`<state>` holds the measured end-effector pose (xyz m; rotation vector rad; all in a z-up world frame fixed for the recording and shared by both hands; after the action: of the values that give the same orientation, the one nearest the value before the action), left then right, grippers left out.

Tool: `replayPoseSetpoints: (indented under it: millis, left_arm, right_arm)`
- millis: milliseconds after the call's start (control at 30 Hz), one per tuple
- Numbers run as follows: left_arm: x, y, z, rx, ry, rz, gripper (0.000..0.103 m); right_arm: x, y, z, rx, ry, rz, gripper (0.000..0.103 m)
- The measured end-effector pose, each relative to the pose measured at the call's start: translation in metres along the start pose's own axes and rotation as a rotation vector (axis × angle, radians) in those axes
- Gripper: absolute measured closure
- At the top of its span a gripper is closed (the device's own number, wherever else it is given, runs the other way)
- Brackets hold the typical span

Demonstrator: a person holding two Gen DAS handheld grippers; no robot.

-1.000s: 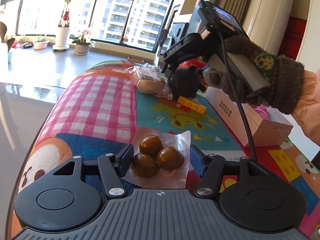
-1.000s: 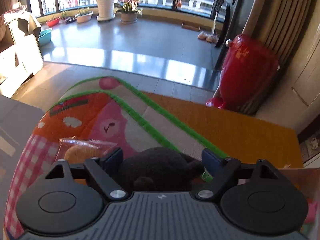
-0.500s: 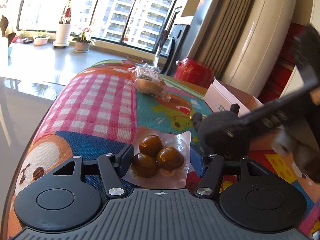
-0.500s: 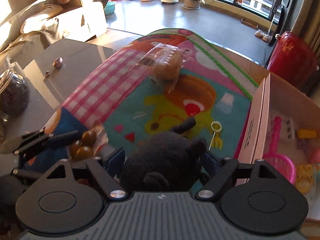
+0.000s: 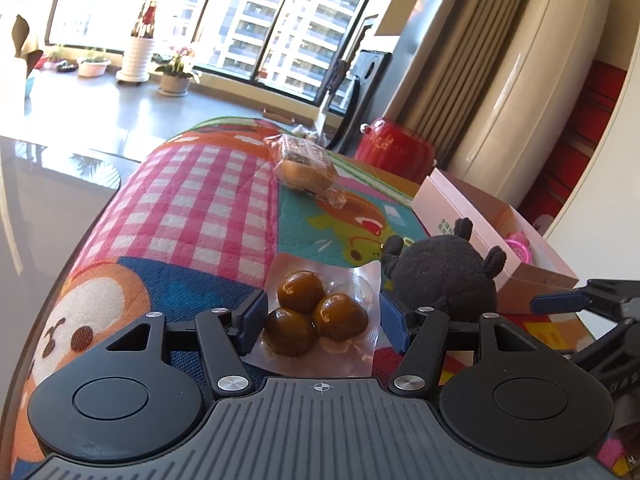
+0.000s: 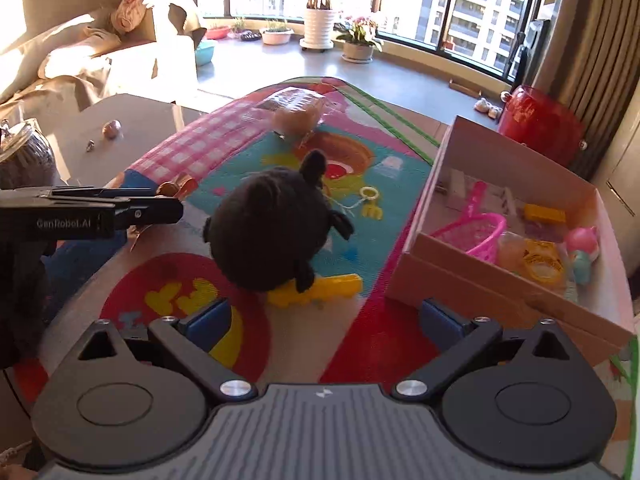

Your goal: Organize objects

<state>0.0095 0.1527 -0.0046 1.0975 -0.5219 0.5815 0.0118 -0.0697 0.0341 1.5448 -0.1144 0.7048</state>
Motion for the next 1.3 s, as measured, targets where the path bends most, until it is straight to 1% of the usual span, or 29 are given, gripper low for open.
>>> replayPoseSetpoints:
  millis: [33, 67, 100, 133, 200, 300, 433, 533, 600, 667, 733, 767, 800, 900, 933, 1033, 1133, 1167, 1300]
  left_arm:
    - [0.001, 0.004, 0.002, 0.008, -0.005, 0.001, 0.038]
    - [0.002, 0.007, 0.006, 0.016, -0.013, 0.002, 0.045]
    - [0.004, 0.011, 0.009, 0.027, -0.025, 0.002, 0.059]
    - [0.006, 0.016, 0.014, 0.037, -0.04, 0.003, 0.066]
    - [0.01, 0.024, 0.024, 0.058, -0.068, -0.001, 0.069]
    - [0.012, 0.027, 0.036, 0.041, -0.101, -0.014, 0.075]
    - [0.009, 0.018, 0.048, 0.067, -0.152, -0.028, 0.075]
    - [0.005, 0.015, 0.055, 0.08, -0.213, -0.051, 0.073]
    - [0.0, 0.01, 0.062, 0.082, -0.262, -0.096, 0.067]
    - [-0.009, 0.001, 0.066, 0.072, -0.29, -0.143, 0.063]
    - [-0.016, -0.009, 0.071, 0.059, -0.303, -0.183, 0.065]
    - [-0.018, -0.01, 0.073, 0.061, -0.31, -0.175, 0.064]
    - [-0.018, -0.011, 0.074, 0.052, -0.313, -0.17, 0.063]
    - [-0.013, -0.006, 0.074, -0.032, -0.269, -0.16, 0.064]
    - [-0.01, -0.003, 0.074, -0.049, -0.255, -0.151, 0.064]
    - [-0.004, 0.006, 0.072, -0.053, -0.244, -0.123, 0.064]
    - [0.003, 0.011, 0.071, -0.061, -0.223, -0.109, 0.064]
    - [0.007, 0.011, 0.072, -0.068, -0.213, -0.106, 0.064]
    - [0.027, 0.005, 0.082, -0.075, -0.195, -0.1, 0.064]
  right_arm:
    - [0.0, -0.003, -0.003, 0.003, 0.009, 0.015, 0.003]
    - [0.0, -0.007, -0.007, -0.005, 0.022, 0.028, 0.003]
    - [0.001, -0.011, -0.01, -0.019, 0.037, 0.036, 0.003]
    - [0.002, -0.017, -0.012, -0.034, 0.051, 0.042, 0.004]
    - [0.003, -0.027, -0.013, -0.041, 0.063, 0.045, 0.005]
    - [0.006, -0.039, -0.008, -0.004, 0.033, 0.043, 0.005]
    - [0.01, -0.048, -0.003, 0.044, -0.024, 0.041, 0.007]
    - [0.004, -0.048, -0.003, 0.047, -0.015, 0.05, 0.007]
    - [-0.002, -0.047, -0.001, 0.054, -0.024, 0.055, 0.005]
    - [-0.006, -0.046, 0.003, 0.056, -0.046, 0.058, 0.003]
    - [-0.008, -0.045, 0.003, 0.05, -0.055, 0.062, 0.003]
    - [-0.009, -0.044, 0.003, 0.048, -0.057, 0.063, 0.003]
    - [-0.009, -0.044, 0.003, 0.047, -0.055, 0.063, 0.003]
    - [-0.004, -0.047, 0.003, 0.044, -0.055, 0.065, 0.003]
    - [-0.002, -0.048, 0.003, 0.045, -0.057, 0.067, 0.003]
    - [0.004, -0.05, 0.002, 0.058, -0.068, 0.078, 0.01]
    - [0.005, -0.048, -0.004, 0.059, -0.045, 0.091, 0.028]
    - [0.005, -0.046, -0.006, 0.056, -0.037, 0.094, 0.04]
    - [-0.007, -0.036, -0.008, 0.033, -0.006, 0.102, 0.039]
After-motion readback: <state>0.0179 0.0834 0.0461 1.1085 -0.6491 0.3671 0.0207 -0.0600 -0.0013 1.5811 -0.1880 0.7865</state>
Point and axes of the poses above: each gripper's, at about its wrist camera, not at the fingertips, and y roughly against the way its jaws point, z to its right, x to its top, the point moved 4 cm from there along -y, roughly the way its jaws point, and after that the axes turned 12 degrees about -z, right-handed, at the moved point
